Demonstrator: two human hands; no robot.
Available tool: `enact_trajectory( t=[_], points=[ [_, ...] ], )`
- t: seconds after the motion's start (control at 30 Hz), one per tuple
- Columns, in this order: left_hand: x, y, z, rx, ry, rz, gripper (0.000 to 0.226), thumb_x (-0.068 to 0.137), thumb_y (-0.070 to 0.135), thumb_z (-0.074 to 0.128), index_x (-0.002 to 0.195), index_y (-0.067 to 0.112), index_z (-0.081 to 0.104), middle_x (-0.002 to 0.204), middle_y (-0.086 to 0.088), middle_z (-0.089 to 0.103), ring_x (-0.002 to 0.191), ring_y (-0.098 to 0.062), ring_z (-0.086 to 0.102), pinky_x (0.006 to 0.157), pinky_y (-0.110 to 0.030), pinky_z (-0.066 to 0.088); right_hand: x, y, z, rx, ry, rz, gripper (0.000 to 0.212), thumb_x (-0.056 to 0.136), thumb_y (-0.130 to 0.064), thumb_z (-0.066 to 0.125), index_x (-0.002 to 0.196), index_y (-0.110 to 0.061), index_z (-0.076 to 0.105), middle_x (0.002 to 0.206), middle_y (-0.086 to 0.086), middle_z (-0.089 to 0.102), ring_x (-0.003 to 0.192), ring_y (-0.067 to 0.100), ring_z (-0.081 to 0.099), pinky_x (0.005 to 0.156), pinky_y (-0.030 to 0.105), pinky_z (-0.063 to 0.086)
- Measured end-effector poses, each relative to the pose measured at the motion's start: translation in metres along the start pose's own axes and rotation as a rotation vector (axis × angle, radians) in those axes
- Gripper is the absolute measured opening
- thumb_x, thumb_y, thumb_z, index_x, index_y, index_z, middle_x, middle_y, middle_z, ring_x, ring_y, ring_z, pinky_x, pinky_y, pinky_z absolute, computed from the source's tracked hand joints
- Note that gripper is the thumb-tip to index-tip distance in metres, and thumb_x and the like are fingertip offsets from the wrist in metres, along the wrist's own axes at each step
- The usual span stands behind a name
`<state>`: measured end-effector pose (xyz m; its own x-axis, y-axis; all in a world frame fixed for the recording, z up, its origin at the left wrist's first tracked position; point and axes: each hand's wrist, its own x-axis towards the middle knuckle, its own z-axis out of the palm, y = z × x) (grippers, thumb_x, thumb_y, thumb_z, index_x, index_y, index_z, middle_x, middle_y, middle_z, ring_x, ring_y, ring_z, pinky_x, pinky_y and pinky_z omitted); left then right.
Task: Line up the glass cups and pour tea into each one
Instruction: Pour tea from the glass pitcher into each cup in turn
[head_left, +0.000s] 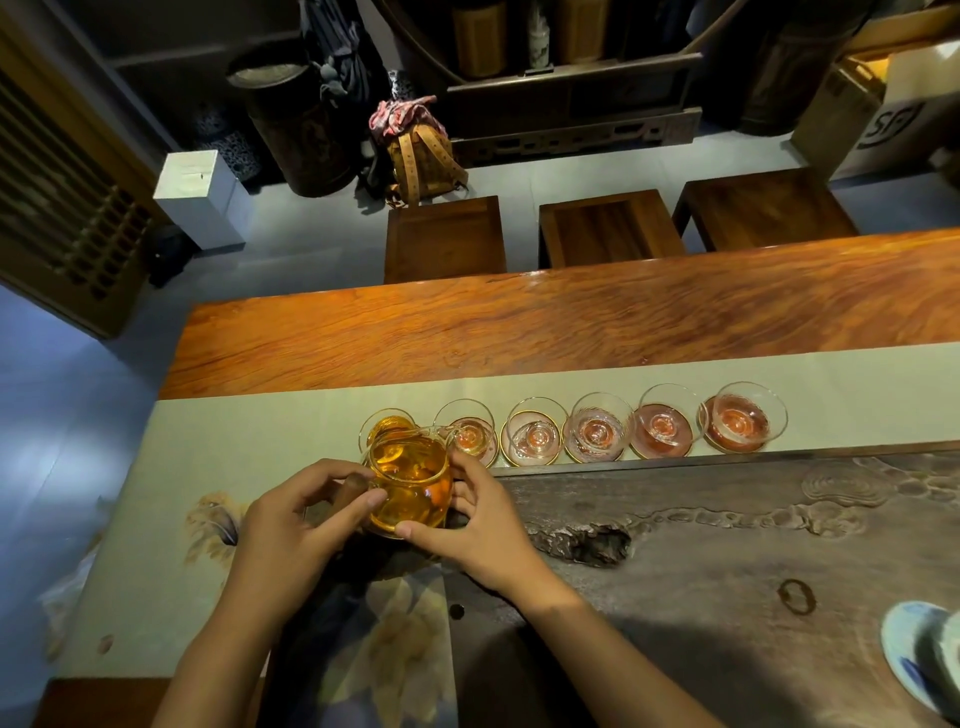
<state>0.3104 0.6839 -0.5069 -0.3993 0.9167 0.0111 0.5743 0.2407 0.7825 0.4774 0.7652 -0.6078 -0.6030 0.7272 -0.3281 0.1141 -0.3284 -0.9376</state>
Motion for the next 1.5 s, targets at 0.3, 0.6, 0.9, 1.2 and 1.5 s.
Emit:
enact_trajectory(
  t=[0.3, 0.6, 0.9, 1.2, 1.5],
  points=[
    [0.002, 0.005, 0.001, -0.002, -0.009, -0.008, 0.02, 0.07, 0.046, 0.067, 0.09, 0.047, 0.068, 0.093, 0.028, 0.068, 0.091, 0.006, 0.063, 0.058, -0.013, 0.055, 0.0, -0.001, -0.001, 0.001, -0.007, 0.018, 0.12, 0.048, -0.064, 0.091, 0.149, -0.025, 0.037, 0.134, -0.004, 0.062, 0.123, 0.011, 0.061, 0.104, 0.037, 0.052],
    [0.002, 0.009, 0.004, 0.019, 0.002, -0.01, 0.02, 0.069, 0.047, 0.067, 0.088, 0.042, 0.068, 0.088, 0.027, 0.069, 0.089, 0.01, 0.062, 0.055, -0.007, 0.051, 0.003, 0.002, -0.003, 0.013, -0.012, 0.022, 0.116, 0.049, -0.061, 0.092, 0.147, -0.027, 0.04, 0.132, -0.004, 0.064, 0.121, 0.011, 0.063, 0.103, 0.037, 0.053],
    [0.004, 0.01, 0.002, 0.028, -0.01, 0.03, 0.022, 0.07, 0.048, 0.067, 0.089, 0.057, 0.065, 0.092, 0.035, 0.066, 0.09, 0.011, 0.061, 0.059, -0.002, 0.047, 0.004, 0.002, -0.003, 0.034, -0.014, 0.015, 0.117, 0.048, -0.062, 0.092, 0.146, -0.025, 0.04, 0.128, -0.008, 0.064, 0.119, 0.008, 0.063, 0.1, 0.03, 0.054],
    [0.005, 0.011, 0.003, 0.04, -0.005, 0.039, 0.021, 0.07, 0.049, 0.065, 0.089, 0.059, 0.064, 0.094, 0.037, 0.065, 0.091, 0.012, 0.061, 0.063, -0.014, 0.048, 0.005, 0.002, -0.004, 0.012, -0.016, 0.015, 0.109, 0.052, -0.059, 0.092, 0.143, -0.028, 0.042, 0.131, -0.006, 0.064, 0.12, 0.01, 0.063, 0.101, 0.034, 0.054],
    [0.004, 0.013, 0.003, 0.028, 0.005, -0.009, 0.018, 0.067, 0.053, 0.065, 0.085, 0.052, 0.068, 0.091, 0.037, 0.066, 0.09, 0.012, 0.061, 0.063, -0.019, 0.051, 0.006, 0.003, -0.004, 0.018, -0.013, 0.008, 0.106, 0.052, -0.058, 0.092, 0.142, -0.027, 0.044, 0.128, -0.007, 0.065, 0.117, 0.007, 0.064, 0.099, 0.029, 0.055]
  ],
)
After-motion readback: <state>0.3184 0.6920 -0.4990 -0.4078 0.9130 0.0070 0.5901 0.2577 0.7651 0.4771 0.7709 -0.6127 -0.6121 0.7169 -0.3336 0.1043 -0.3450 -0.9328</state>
